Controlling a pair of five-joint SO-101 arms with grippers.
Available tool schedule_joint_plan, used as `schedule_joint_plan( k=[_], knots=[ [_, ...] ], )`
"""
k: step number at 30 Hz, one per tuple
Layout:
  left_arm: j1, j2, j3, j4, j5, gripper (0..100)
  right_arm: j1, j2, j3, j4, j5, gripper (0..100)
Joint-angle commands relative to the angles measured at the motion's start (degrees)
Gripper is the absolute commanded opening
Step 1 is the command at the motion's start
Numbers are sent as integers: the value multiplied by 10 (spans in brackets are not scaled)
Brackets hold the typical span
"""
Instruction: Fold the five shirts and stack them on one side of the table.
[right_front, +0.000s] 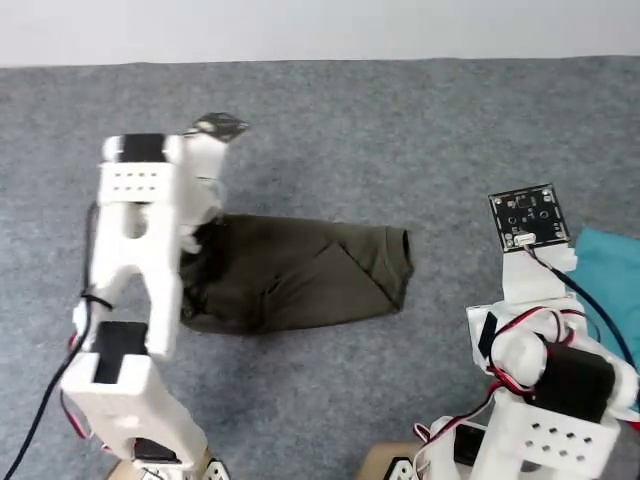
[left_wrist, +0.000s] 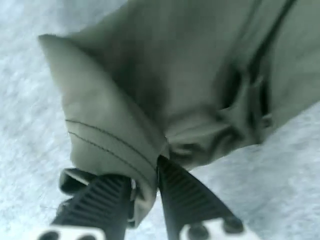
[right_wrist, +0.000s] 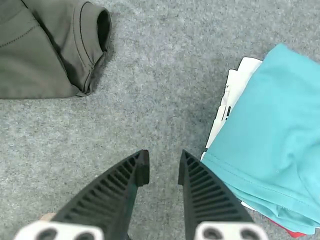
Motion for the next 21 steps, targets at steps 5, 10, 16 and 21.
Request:
schedule_joint_plan(
  k=[5,10,16,21],
  knots=[
    [150,-33,-57,11,62,5,-4,-7,-4,13,-6,105],
    [221,-18,-109,11,98,5,-3,-7,-4,27,-6,105],
    [247,65,-206,11,138,5,-3,-7,-4,33,-6,105],
    [282,108,-268,12,154,5,-3,-7,-4,33,-6,105]
  ],
)
